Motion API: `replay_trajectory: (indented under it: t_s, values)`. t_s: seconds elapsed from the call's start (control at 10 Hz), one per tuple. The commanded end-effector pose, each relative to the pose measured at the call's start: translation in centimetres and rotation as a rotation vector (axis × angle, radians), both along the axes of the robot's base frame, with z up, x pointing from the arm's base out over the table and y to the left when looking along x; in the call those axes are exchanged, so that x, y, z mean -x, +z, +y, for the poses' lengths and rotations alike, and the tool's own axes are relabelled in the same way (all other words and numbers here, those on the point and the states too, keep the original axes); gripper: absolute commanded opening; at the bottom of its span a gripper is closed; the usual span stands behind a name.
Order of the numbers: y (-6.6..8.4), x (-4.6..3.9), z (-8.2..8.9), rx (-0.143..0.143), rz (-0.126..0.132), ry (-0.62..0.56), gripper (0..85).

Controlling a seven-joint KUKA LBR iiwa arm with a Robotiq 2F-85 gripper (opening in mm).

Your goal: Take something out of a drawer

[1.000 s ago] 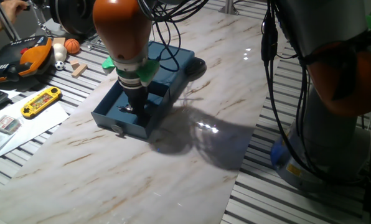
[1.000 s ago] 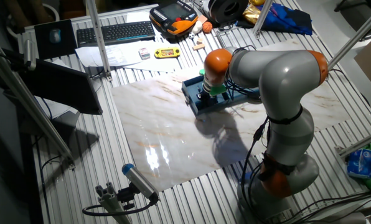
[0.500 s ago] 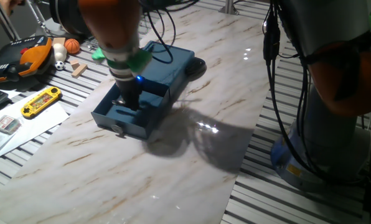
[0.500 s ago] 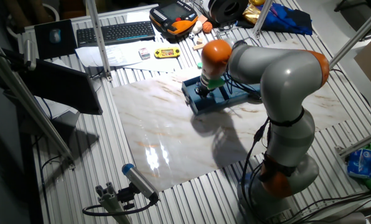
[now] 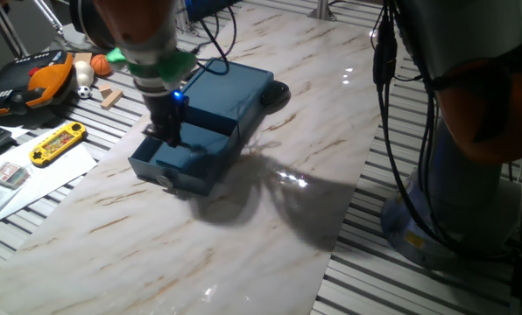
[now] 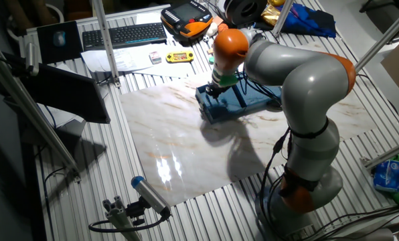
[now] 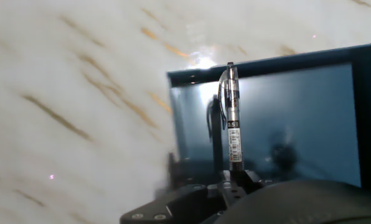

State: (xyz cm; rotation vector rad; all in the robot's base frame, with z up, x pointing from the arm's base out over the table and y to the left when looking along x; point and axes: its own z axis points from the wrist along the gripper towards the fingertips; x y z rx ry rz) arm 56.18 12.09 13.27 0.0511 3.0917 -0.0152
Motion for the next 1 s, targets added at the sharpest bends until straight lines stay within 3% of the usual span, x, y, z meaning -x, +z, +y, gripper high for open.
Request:
replay_trajectory:
  t_s: [0.0,0.6,0.9]
  values:
    - [0.0,0.21,1.0,-0.004,-0.002,-0.012,0.0]
    - [-1.6,1.97,4.7,-0.005,-0.024,-0.030,0.0]
    - [-2.1,2.62,5.7,-0.022,-0.037,-0.011,0.0]
